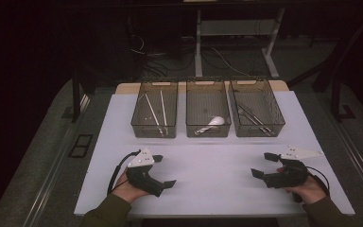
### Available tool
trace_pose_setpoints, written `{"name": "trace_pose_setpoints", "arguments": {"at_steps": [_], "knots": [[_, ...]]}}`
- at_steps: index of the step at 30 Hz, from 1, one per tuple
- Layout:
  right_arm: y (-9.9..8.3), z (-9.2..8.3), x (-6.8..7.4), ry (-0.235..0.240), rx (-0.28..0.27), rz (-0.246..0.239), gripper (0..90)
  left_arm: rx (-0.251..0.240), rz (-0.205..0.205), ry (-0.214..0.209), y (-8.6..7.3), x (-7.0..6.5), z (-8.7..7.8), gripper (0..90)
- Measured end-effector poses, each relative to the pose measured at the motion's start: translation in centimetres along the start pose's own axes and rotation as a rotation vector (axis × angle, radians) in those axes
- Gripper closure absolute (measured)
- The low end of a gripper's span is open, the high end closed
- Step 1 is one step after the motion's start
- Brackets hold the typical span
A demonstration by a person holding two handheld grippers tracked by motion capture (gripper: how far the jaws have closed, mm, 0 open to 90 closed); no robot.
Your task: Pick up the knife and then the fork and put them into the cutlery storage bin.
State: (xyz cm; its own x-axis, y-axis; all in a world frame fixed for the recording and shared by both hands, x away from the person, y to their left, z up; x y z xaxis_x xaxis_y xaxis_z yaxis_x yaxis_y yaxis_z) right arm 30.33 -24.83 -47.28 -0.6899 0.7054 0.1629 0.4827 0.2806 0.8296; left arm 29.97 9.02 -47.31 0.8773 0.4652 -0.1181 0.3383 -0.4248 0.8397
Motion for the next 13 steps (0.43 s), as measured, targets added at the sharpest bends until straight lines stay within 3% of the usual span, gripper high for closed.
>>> {"name": "trace_pose_setpoints", "arguments": {"at_steps": [13], "knots": [[-0.27, 0.24, 0.14, -0.008, 0.025, -0.021, 14.3, 0.000, 0.000, -0.001, 0.01, 0.00, 0.02, 0.0]]}}
Point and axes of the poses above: each handheld gripper's, and its own axes: z roughly forward along the jaws, y roughly out of its top, x roughly to its left, the point moved 8 cm from there along z, roughly forward along the jaws
